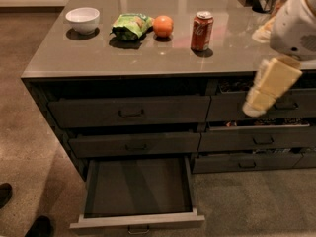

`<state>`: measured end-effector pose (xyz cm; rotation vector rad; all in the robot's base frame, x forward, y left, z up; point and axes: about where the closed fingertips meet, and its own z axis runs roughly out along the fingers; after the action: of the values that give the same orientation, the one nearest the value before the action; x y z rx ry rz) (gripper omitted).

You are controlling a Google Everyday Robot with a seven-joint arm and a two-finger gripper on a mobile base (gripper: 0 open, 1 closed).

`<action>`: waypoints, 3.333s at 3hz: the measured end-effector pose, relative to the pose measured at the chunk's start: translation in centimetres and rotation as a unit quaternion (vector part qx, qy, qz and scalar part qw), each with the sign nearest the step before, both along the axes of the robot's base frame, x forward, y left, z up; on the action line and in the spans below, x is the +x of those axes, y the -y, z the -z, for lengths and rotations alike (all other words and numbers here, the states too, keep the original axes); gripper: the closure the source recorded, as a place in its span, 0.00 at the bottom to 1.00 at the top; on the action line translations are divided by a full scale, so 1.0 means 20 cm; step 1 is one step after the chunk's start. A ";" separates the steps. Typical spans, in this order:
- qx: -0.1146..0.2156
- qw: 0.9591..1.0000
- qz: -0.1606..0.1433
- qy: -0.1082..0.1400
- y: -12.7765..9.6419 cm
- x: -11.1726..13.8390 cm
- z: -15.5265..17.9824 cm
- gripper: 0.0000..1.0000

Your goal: Place green rice chip bag into bottom drawer

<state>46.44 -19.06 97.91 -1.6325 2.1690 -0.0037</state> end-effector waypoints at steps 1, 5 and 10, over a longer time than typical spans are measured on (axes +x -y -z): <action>0.065 0.998 0.000 0.021 -0.23 0.18 -0.03 0.00; 0.170 0.980 0.058 0.090 -0.67 0.65 -0.23 0.00; 0.284 0.928 0.068 0.230 -0.77 1.68 -0.18 0.00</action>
Offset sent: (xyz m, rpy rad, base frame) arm 0.1291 0.1601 0.0575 0.3524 -0.1830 -0.0487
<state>80.05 -3.56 101.53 -1.0266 1.7003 0.1686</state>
